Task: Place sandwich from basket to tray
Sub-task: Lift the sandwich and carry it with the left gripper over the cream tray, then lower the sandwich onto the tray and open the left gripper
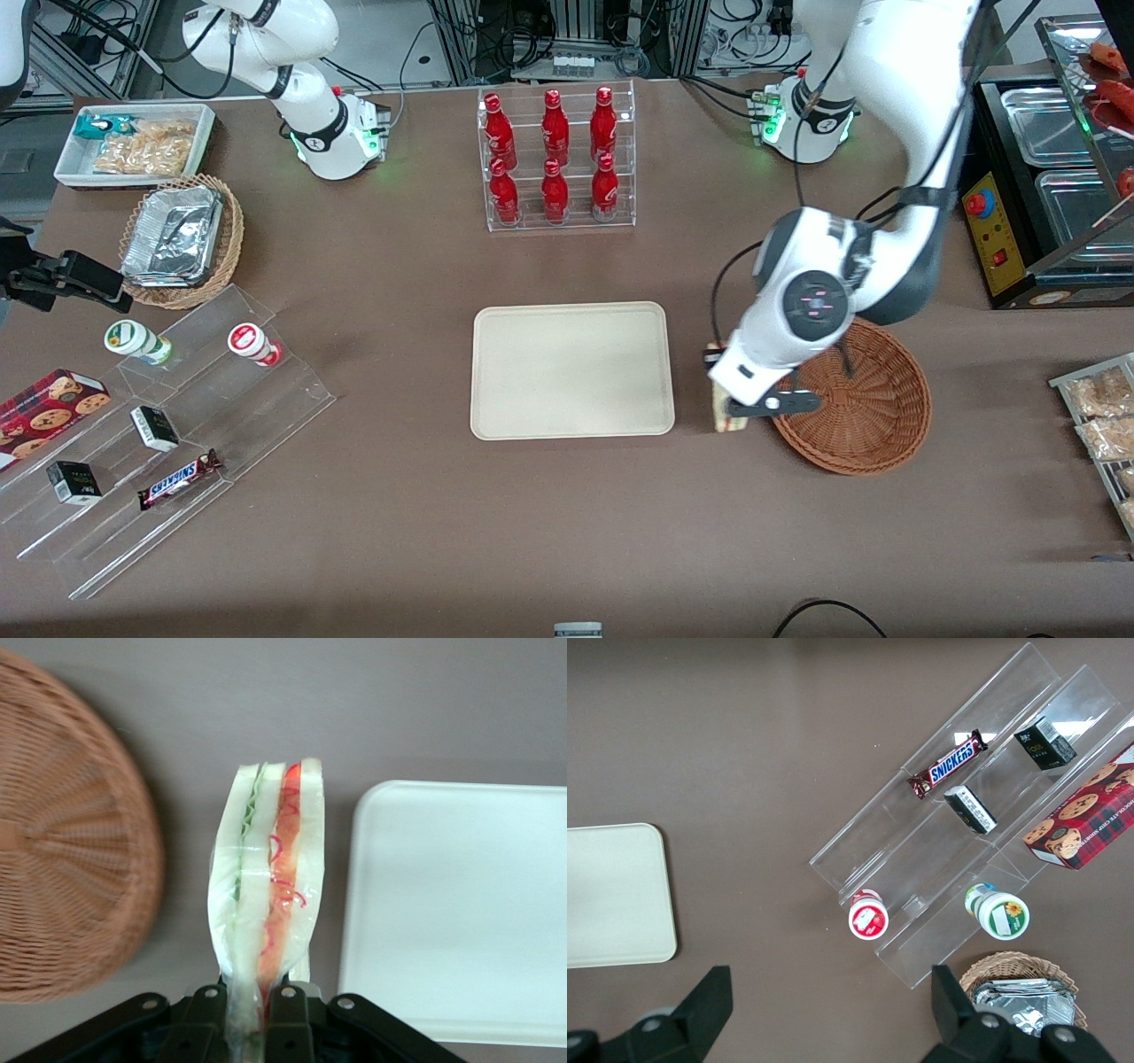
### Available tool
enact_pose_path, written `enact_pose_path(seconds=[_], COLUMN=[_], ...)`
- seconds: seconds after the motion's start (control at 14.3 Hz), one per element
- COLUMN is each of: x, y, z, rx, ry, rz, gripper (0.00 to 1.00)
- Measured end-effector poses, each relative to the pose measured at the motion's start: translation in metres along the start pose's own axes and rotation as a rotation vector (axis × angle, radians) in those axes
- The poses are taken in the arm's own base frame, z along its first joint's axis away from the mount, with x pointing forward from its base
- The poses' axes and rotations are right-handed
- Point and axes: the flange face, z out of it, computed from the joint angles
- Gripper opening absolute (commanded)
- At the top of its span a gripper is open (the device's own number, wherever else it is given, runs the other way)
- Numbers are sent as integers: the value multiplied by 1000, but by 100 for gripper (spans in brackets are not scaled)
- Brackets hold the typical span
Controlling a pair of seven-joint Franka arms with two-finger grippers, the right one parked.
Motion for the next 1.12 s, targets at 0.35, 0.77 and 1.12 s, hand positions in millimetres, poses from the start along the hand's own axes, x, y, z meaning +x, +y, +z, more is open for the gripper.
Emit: enact_pose_path(seconds=[0.35, 0.77, 1.12], x=[-34, -57, -57], y=[107, 189, 203], z=[21, 47, 80], rx=[5, -63, -66], ry=[18, 30, 8], rz=[-26, -18, -43], gripper=[3, 3, 6])
